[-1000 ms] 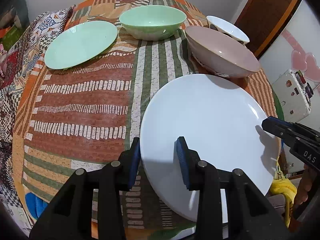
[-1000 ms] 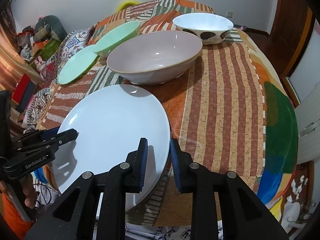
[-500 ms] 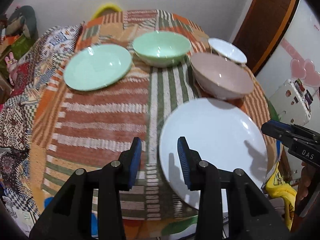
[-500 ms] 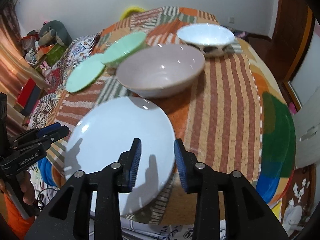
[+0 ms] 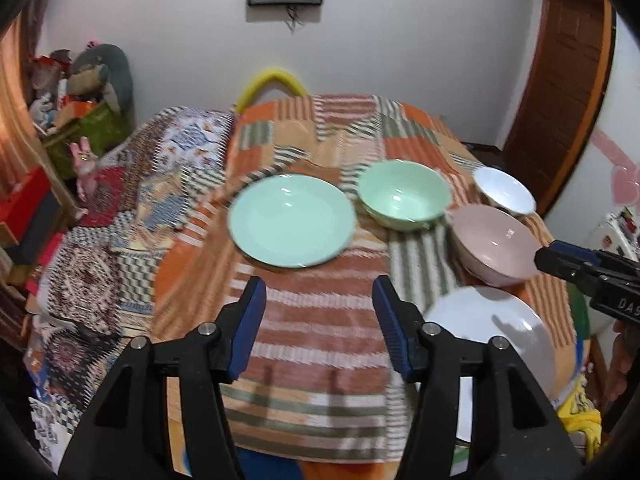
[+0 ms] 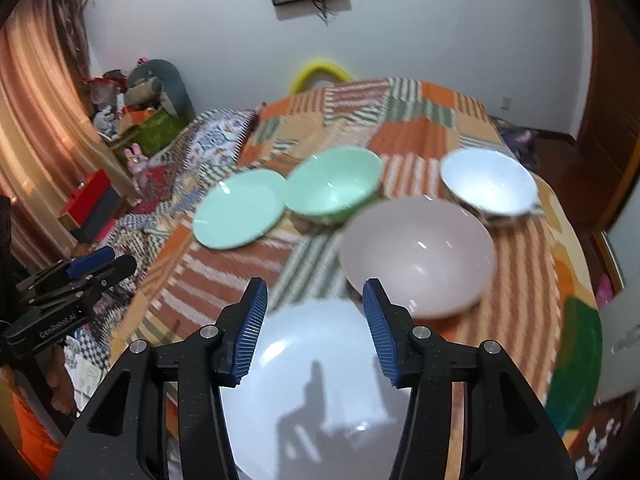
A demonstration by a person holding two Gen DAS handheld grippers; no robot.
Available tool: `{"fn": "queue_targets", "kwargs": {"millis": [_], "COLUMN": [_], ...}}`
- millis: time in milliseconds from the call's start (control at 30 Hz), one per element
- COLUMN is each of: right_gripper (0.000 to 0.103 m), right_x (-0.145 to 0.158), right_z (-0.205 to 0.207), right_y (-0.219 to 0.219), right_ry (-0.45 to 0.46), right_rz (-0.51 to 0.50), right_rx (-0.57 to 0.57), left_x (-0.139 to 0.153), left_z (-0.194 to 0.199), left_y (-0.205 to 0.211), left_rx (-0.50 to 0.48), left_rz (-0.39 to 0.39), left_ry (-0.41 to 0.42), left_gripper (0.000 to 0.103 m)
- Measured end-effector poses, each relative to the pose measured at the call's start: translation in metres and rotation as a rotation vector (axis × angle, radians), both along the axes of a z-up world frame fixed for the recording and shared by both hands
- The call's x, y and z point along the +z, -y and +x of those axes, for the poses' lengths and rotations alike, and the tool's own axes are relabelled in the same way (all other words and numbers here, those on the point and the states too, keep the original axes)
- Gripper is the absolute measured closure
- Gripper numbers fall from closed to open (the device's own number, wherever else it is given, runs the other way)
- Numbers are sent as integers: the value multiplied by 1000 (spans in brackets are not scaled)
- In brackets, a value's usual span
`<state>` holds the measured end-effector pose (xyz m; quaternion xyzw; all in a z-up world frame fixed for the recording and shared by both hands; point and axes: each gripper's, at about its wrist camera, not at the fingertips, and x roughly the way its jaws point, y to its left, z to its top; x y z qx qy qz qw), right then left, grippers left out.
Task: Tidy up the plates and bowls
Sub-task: 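Lower the white plate onto the purple plate and open both grippers, then reach both grippers to the mint green plate and close on its rim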
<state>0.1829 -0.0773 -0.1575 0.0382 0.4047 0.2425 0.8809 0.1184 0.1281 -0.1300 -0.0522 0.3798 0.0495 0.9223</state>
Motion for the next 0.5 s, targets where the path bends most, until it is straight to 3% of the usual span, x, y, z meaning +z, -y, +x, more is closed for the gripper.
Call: {"fn": "queue_targets", "kwargs": {"millis": [500], "right_gripper": [57], "right_x": [-18], "right_z": [58], "right_y": [-78], "right_ry": [-41], "right_rz": [-38], "right_rx": [110], "left_x": [-30], "left_z": [47], "left_y": [-79], "left_rx": [115], "left_rz": [39], "left_ry": [-53], "left_gripper": [42]}}
